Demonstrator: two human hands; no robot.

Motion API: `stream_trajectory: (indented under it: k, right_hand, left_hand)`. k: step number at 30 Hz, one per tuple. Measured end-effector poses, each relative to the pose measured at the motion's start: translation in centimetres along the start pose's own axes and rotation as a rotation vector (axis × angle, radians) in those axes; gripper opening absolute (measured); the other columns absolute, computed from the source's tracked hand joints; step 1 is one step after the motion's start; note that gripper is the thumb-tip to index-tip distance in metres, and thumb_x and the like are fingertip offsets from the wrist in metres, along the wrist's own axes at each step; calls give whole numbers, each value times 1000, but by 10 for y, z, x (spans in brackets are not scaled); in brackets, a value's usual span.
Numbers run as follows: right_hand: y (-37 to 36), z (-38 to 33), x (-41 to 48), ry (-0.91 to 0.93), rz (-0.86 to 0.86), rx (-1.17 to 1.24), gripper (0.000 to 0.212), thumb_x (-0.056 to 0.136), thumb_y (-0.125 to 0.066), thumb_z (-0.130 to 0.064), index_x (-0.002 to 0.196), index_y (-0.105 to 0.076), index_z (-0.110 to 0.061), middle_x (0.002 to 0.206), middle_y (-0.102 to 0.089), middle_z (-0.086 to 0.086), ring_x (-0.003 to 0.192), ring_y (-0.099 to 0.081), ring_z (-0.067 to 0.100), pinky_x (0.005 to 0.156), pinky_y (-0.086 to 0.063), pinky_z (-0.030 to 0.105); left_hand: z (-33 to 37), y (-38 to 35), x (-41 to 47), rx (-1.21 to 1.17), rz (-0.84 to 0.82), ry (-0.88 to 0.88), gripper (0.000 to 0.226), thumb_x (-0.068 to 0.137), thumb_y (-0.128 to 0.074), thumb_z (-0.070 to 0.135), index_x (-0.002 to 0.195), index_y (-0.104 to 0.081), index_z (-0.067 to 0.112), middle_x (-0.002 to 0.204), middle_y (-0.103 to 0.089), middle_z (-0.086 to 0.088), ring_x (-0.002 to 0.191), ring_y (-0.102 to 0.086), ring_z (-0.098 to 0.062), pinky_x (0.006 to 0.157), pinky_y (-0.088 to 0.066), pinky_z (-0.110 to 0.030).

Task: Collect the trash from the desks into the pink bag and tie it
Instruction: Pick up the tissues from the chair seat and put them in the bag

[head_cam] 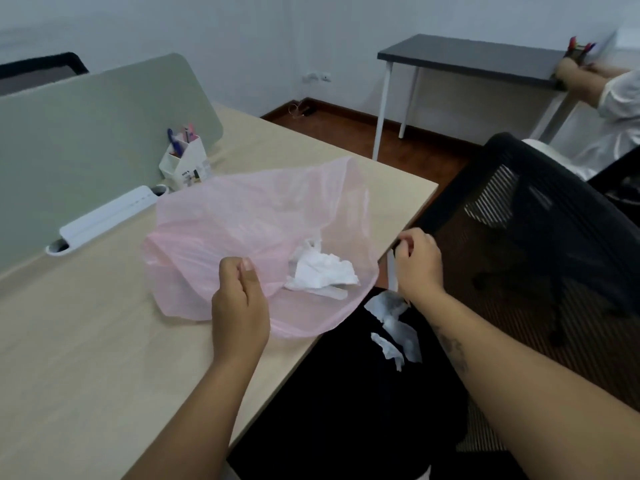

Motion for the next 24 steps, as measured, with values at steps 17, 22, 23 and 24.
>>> stream_trajectory:
  k: [17,22,23,24]
  right_hand:
    - [-201,248,-41,-72,-808,-1002,91,95,-54,-36,152,18,-35,157,23,14,144,7,49,100,-44,51]
    - [-230,294,-26,-206,-924,-729,69,99,-50,-25,155,-11,-36,161,17,9,147,12,39,117,-3,50]
    - [-231,296,-24,-174,-933,-778,68,99,-51,-28,154,-13,-39,161,14,10,147,8,41,117,-6,54]
    - [-233,295,-21,-152,-905,-796,66,98,-50,-31,154,-15,-38,162,10,11,147,4,40,117,-9,55]
  left_hand:
    - [-90,-38,-24,244,19,-70,30,100,-31,45,90,-44,20,67,-59,-9,60,-55,-32,56,-46,-45]
    - [-102,-40,-25,255,6,-48,41,96,-29,58,90,-45,20,62,-62,-11,57,-61,-35,57,-52,-51]
    - [-103,-41,-24,249,5,-43,41,96,-29,58,91,-45,20,62,-63,-11,58,-61,-35,57,-52,-51]
    - [-104,-42,-23,247,5,-43,40,96,-30,57,91,-46,20,63,-63,-11,58,-61,-36,58,-53,-51]
Point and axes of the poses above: each hand's wrist, its own x-axis towards the middle knuckle, its own y-axis out of the back of the hand, z = x × y, the point moved 10 cm from there along x, towards the middle knuckle
